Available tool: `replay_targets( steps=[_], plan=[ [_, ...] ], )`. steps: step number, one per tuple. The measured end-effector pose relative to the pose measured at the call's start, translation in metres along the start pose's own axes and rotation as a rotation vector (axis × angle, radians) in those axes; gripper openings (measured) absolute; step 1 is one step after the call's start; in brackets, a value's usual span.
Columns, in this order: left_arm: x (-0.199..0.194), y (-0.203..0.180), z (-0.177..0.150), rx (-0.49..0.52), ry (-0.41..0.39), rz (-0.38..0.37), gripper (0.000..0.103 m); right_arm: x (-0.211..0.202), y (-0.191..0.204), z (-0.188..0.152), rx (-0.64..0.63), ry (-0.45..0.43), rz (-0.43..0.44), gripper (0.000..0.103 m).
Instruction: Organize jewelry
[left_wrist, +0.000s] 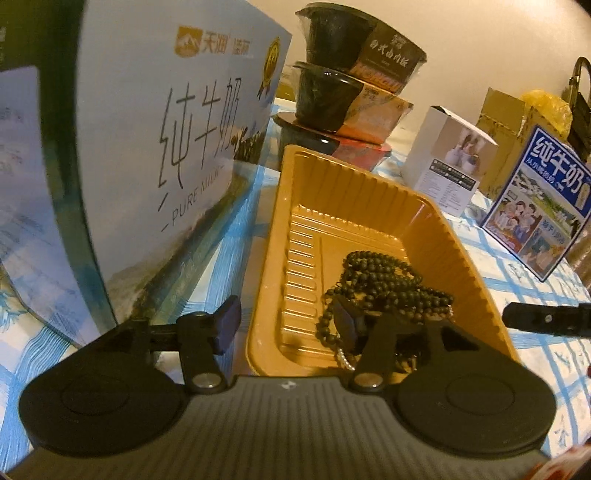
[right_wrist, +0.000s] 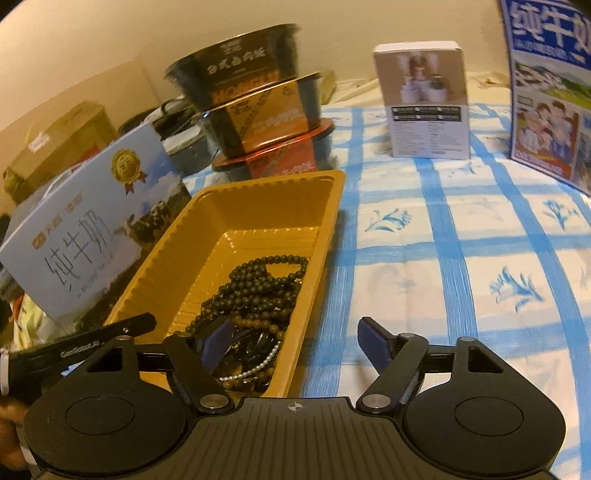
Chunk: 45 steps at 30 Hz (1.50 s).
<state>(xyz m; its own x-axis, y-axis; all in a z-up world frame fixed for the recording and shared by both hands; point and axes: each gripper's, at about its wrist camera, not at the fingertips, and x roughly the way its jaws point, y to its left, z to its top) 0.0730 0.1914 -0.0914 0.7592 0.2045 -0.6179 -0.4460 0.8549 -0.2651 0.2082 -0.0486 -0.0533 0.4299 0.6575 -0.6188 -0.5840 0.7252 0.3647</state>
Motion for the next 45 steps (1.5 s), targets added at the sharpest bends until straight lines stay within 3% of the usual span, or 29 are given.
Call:
replay_targets(
  steps=[8,13,19,27,45],
  plan=[
    [-0.038,-0.015,-0.006,0.054,-0.043,-0.009,0.064,-0.024,0.005,-0.017,0.088,-0.041,-0.110,0.079],
    [-0.064,-0.033,-0.009,0.150,-0.035,0.002,0.065,-0.050,0.012,-0.033,0.128,-0.052,-0.128,0.079],
    [-0.096,-0.058,-0.017,0.258,-0.002,-0.040,0.067,-0.087,0.031,-0.052,0.097,-0.057,-0.179,0.079],
    [-0.128,-0.079,-0.030,0.283,0.070,-0.136,0.067,-0.134,0.039,-0.075,0.112,-0.067,-0.261,0.079],
    [-0.168,-0.106,-0.063,0.367,0.199,-0.226,0.067,-0.198,0.063,-0.119,0.117,-0.045,-0.304,0.079]
  ],
)
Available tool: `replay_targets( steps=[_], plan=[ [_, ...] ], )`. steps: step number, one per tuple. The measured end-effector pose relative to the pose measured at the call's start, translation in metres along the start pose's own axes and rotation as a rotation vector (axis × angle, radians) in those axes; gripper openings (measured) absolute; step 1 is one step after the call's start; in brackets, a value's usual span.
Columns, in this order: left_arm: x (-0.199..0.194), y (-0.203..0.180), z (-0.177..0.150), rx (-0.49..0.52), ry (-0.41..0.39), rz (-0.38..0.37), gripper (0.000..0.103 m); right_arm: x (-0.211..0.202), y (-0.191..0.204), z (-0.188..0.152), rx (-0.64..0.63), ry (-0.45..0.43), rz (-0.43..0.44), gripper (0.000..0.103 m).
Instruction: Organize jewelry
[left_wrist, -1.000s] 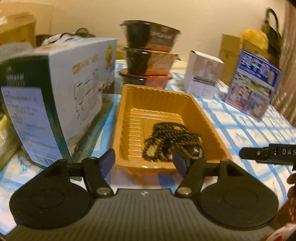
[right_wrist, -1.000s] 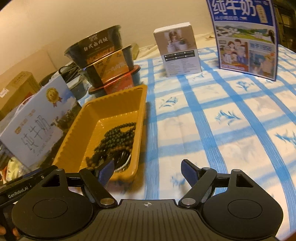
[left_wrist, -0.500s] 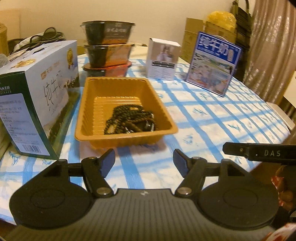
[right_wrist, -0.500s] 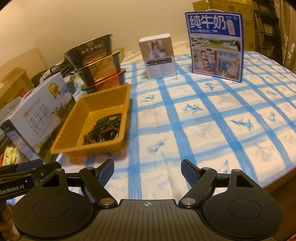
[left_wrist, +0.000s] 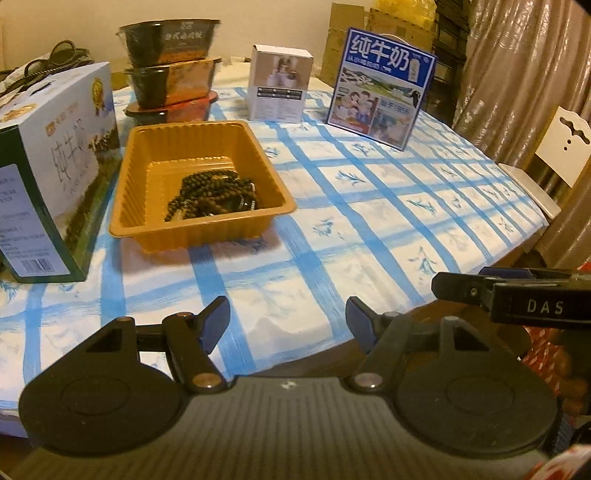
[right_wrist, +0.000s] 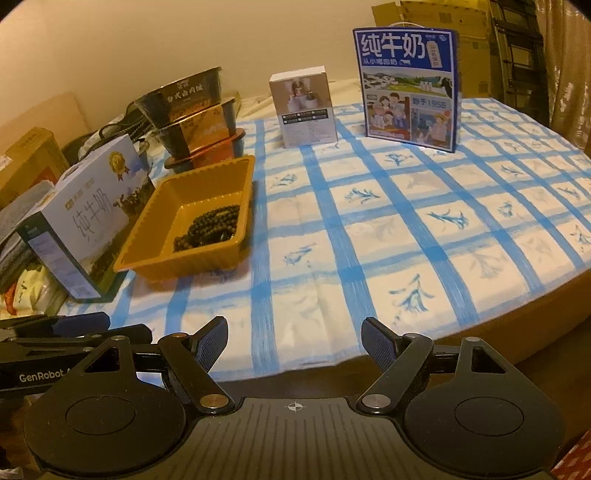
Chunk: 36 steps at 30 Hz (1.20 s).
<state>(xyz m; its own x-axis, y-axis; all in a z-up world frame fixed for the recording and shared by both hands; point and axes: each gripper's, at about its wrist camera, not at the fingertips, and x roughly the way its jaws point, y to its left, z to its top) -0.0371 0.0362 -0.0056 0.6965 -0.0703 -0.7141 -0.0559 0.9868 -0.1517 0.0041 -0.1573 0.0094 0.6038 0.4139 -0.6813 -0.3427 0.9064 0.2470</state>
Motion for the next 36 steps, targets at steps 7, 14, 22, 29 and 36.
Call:
replay_targets(
  steps=[7,14,22,29,36],
  plan=[
    [-0.005,-0.008,0.001,0.005,-0.016,-0.001,0.067,-0.003,-0.006,-0.006,-0.008,0.007,-0.009,0.079],
    [-0.010,-0.017,0.000,0.021,-0.029,0.016,0.067,-0.005,-0.009,-0.009,-0.003,0.003,0.009,0.079],
    [-0.010,-0.022,-0.002,0.033,-0.030,0.017,0.067,-0.007,-0.010,-0.009,0.002,-0.006,0.016,0.079],
    [-0.010,-0.020,-0.002,0.029,-0.029,0.016,0.067,-0.007,-0.011,-0.009,-0.001,-0.007,0.017,0.079],
    [-0.012,-0.019,-0.002,0.027,-0.035,0.019,0.067,-0.008,-0.009,-0.009,-0.003,-0.007,0.015,0.079]
  ],
)
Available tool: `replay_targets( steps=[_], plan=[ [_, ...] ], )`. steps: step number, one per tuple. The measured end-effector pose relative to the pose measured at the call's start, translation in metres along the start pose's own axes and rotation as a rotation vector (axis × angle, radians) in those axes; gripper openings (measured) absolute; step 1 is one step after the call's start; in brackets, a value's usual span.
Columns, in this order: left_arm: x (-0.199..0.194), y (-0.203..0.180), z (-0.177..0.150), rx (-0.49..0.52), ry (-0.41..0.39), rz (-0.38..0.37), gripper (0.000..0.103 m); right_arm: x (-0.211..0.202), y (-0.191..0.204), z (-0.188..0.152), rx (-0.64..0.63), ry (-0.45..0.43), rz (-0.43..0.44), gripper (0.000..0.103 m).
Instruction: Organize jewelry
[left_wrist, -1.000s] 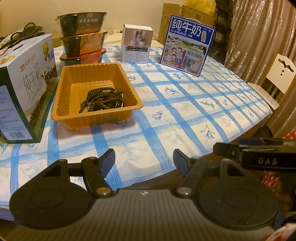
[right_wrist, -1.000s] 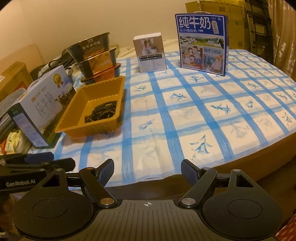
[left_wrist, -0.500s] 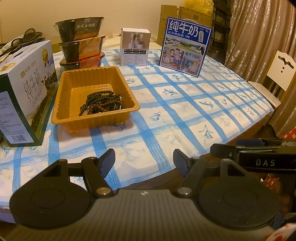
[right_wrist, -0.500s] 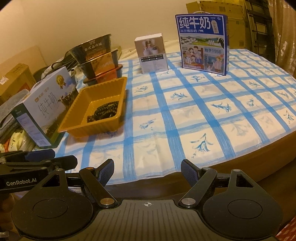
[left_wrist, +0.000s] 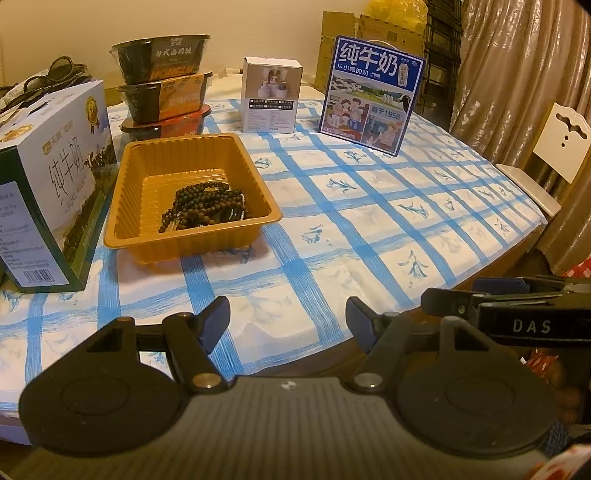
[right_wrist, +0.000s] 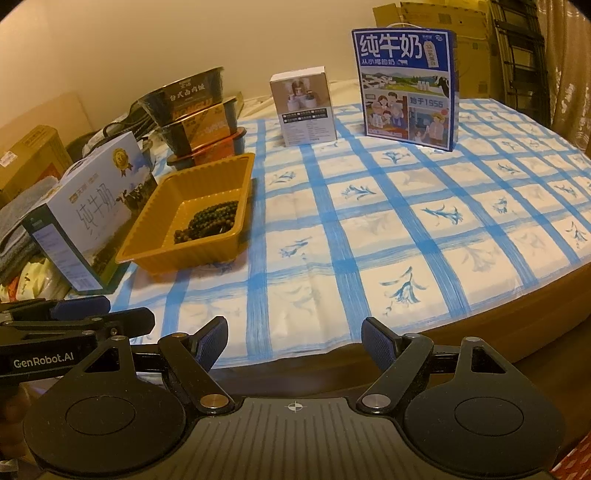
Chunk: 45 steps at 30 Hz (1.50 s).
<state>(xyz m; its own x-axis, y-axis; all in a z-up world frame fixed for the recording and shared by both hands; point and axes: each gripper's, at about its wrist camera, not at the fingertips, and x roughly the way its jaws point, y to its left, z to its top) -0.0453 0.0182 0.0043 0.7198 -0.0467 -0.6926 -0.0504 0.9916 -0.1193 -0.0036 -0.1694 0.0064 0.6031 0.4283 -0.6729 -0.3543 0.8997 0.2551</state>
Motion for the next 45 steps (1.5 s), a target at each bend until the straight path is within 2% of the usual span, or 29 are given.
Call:
replay_targets(
  steps=[45],
  plan=[
    [0.0019,-0.0028,0.0019,0.001,-0.005,-0.005,0.067,-0.0002,-0.0011,0.0036,-0.001,-0.003,-0.005,0.079]
  ],
)
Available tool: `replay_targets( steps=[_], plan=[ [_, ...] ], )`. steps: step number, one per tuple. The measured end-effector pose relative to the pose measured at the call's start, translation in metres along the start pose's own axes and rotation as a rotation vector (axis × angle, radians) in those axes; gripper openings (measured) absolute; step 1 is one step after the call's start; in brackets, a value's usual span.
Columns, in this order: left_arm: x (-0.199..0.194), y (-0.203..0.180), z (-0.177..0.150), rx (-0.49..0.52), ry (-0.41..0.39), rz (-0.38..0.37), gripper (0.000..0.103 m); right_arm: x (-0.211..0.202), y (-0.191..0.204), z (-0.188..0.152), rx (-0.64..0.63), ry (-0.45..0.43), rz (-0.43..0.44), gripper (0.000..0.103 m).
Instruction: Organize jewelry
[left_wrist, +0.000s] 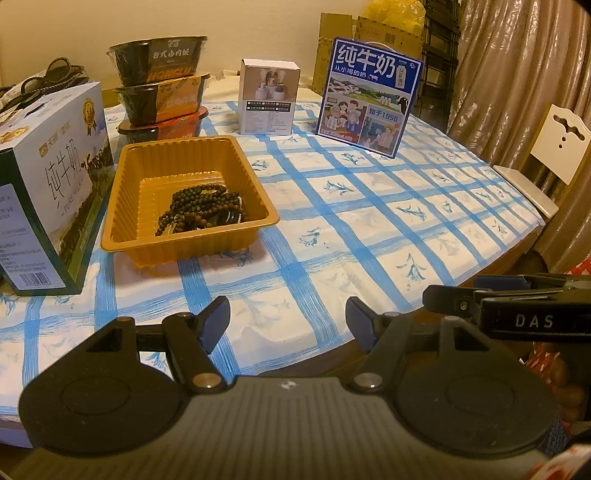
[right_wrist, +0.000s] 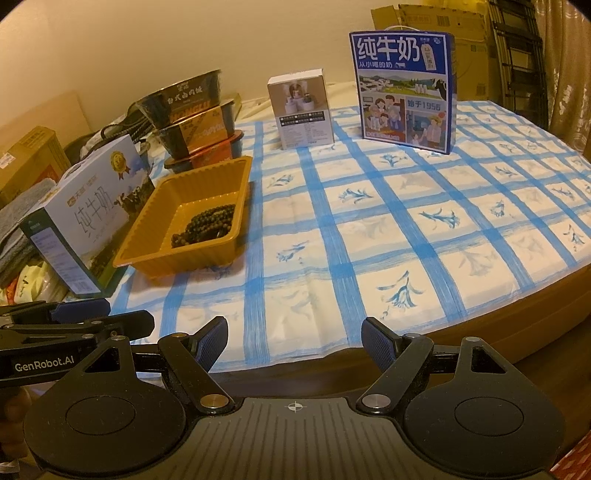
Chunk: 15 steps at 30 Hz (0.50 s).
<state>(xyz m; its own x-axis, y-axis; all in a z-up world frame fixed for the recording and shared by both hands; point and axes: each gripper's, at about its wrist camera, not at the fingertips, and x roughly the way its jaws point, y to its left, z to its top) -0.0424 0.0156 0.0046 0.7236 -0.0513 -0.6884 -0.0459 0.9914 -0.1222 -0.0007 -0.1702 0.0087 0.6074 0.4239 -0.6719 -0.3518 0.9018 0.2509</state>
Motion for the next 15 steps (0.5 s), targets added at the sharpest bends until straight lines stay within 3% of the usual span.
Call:
replay_targets(
  steps=[15],
  plan=[
    [0.0002,0.0015,0.0010,0.000,-0.002,0.000,0.067,-0.0003,-0.0001,0.0006,0.000,0.000,0.000,0.079]
  ],
)
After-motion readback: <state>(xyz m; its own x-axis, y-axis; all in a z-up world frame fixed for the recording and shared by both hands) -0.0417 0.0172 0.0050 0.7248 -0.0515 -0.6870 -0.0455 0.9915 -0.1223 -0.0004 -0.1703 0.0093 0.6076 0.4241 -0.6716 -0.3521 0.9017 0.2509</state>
